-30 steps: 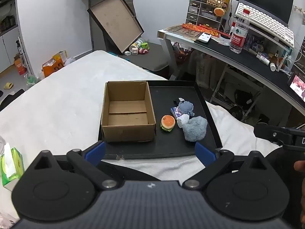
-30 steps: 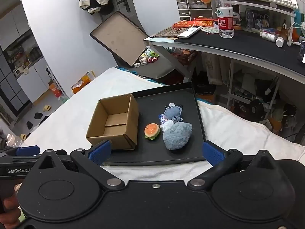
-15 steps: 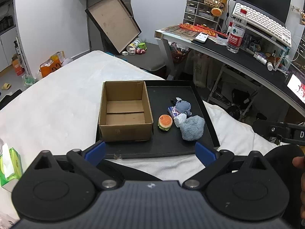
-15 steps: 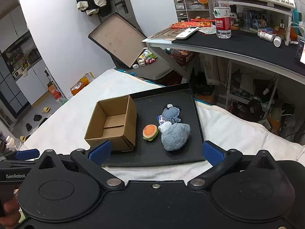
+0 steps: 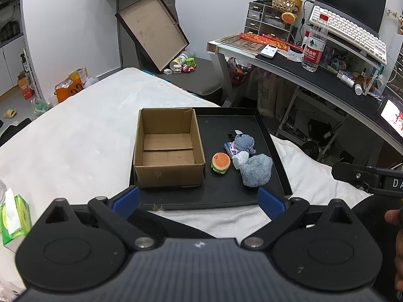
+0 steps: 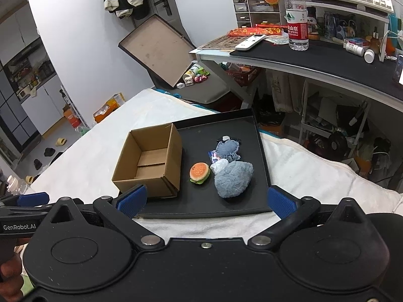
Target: Organize soft objects
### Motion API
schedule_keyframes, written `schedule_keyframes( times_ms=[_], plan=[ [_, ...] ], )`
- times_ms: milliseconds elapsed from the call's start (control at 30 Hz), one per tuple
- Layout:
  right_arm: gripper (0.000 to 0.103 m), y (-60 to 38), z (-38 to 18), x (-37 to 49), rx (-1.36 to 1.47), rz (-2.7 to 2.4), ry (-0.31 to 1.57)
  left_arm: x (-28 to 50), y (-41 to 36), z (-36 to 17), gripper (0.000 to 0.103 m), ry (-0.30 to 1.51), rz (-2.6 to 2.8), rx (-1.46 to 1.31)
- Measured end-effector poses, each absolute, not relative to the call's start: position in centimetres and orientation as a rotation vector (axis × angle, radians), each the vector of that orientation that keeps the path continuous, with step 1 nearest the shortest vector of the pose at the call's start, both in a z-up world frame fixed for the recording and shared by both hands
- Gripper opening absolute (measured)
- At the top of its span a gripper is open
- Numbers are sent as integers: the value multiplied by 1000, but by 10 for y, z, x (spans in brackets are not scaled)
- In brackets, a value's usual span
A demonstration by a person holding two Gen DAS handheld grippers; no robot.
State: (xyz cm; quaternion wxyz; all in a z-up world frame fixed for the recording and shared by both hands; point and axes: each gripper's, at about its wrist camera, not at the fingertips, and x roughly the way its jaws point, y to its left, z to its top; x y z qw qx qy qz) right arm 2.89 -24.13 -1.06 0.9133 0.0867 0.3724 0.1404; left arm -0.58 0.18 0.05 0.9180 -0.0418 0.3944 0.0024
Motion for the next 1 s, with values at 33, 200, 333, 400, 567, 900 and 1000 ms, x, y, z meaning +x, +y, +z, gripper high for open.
schedule_keyframes(
  times_ms=[33, 200, 333, 400, 567, 900, 1000],
  plan=[
    [103, -242, -10, 29, 180, 289, 767, -6, 2, 0, 99, 811, 5, -86],
    [103, -242, -11, 29, 179, 290, 766, -6, 2, 0, 99, 811, 8, -87],
    [103, -243, -11, 28, 179, 294, 764, -6, 3, -1, 99, 811, 9, -92],
    [103, -243, -12, 28, 177, 297, 763, -6, 3, -1, 99, 809, 8, -87],
    [103, -243, -12, 28, 177, 297, 763, -6, 3, -2, 99, 808, 7, -87],
    [103, -241, -10, 32, 177, 311, 762, -1, 5, 1, 99, 809, 13, -92],
    [103, -241, -8, 34, 174, 311, 756, 4, 5, 3, 99, 808, 11, -90]
  ],
)
